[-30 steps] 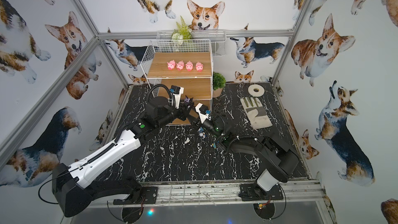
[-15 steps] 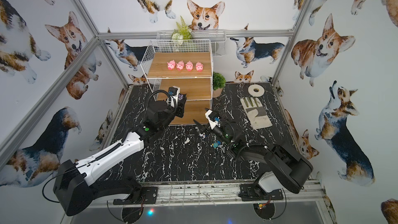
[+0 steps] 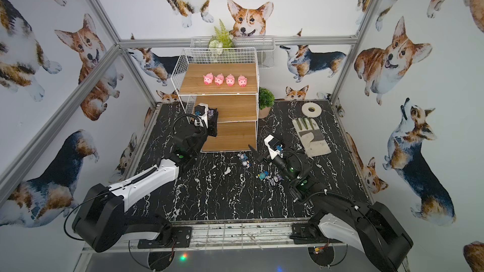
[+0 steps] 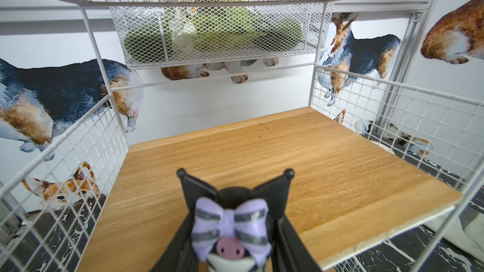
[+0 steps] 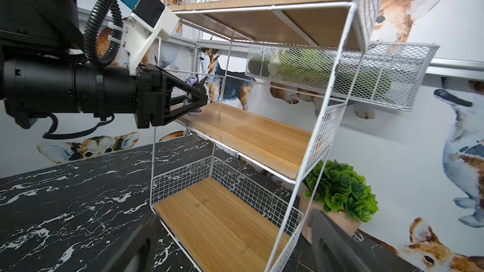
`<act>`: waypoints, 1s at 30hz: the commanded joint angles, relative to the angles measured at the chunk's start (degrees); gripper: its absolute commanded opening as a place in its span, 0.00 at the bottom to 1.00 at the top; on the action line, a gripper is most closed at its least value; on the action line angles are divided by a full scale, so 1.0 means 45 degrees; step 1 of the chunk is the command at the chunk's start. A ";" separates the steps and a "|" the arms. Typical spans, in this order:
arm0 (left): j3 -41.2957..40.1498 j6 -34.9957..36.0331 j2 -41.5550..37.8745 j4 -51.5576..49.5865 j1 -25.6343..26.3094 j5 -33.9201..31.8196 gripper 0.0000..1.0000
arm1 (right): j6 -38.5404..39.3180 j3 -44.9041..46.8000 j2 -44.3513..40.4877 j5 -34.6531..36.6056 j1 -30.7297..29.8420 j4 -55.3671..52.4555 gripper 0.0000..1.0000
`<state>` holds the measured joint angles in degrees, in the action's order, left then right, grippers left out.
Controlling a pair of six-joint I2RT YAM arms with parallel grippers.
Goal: Organize plastic toys on shelves
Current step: Place the plastic toy on the shelf.
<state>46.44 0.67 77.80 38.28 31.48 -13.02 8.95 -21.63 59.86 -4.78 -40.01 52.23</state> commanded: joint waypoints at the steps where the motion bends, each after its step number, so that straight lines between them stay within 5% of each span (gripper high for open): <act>1: 0.0109 -0.0568 0.0199 0.1219 -0.0179 0.0629 0.33 | 0.0238 0.0040 -0.0359 -0.0125 0.0024 -0.0818 0.93; 14: 0.0411 -0.2394 0.0874 0.1268 -0.0661 0.1518 0.34 | 0.0487 0.0128 -0.0697 0.0256 0.0043 -0.1535 0.95; 30: 0.1518 -0.2393 0.1556 0.0712 -0.0727 0.1799 0.34 | 0.0804 0.0503 -0.1347 0.0559 0.0434 -0.1810 0.98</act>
<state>52.99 -9.50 84.18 38.61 28.38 -5.10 11.66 -19.46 54.28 -2.81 -38.20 43.88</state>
